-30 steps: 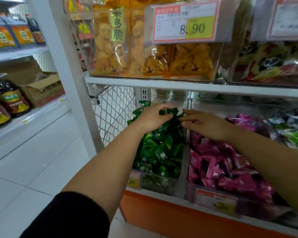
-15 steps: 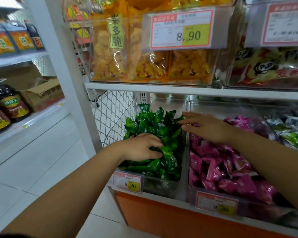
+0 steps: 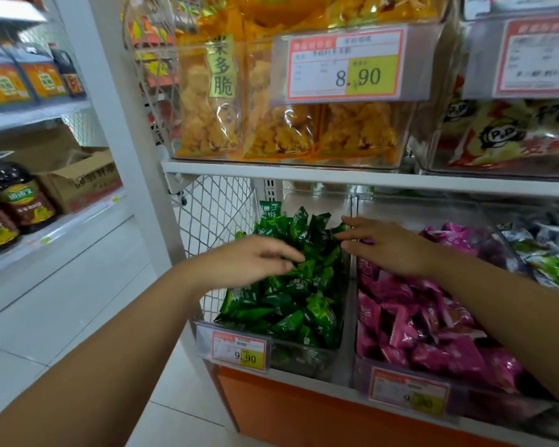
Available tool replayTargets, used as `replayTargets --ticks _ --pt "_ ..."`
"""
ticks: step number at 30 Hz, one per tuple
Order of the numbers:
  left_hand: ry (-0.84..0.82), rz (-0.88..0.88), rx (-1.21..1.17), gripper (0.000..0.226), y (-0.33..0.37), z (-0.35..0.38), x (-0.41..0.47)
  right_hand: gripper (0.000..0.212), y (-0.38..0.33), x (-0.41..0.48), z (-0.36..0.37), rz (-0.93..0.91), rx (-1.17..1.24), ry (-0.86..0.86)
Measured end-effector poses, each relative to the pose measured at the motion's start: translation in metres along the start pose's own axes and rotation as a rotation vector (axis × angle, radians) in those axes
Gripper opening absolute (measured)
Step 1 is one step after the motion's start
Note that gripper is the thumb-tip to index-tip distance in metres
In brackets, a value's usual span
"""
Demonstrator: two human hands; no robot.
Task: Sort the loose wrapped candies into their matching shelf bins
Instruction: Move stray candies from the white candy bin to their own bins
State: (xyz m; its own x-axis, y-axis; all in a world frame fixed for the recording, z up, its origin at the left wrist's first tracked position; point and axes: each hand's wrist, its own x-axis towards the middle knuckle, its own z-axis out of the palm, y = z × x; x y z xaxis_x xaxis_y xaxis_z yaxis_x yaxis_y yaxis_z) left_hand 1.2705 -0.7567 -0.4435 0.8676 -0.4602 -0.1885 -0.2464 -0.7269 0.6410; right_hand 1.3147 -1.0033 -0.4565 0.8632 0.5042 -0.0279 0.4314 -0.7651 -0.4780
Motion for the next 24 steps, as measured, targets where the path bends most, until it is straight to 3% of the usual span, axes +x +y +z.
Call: replayTargets --ticks 2,4,15,24 --pt "0.206 0.02 -0.059 0.026 0.006 -0.011 0.019 0.04 0.003 0.0 0.001 -0.008 0.02 0.009" --pt "0.282 0.042 -0.032 0.027 0.011 -0.011 0.046 0.038 0.007 -0.001 0.002 -0.018 0.053 0.021" --pt "0.031 -0.046 0.489 0.055 -0.012 0.022 0.157 0.034 0.012 0.002 0.004 -0.033 0.136 0.069" --pt "0.055 0.045 0.631 0.043 -0.021 -0.001 0.14 0.031 0.017 0.001 0.002 -0.009 0.13 0.056"
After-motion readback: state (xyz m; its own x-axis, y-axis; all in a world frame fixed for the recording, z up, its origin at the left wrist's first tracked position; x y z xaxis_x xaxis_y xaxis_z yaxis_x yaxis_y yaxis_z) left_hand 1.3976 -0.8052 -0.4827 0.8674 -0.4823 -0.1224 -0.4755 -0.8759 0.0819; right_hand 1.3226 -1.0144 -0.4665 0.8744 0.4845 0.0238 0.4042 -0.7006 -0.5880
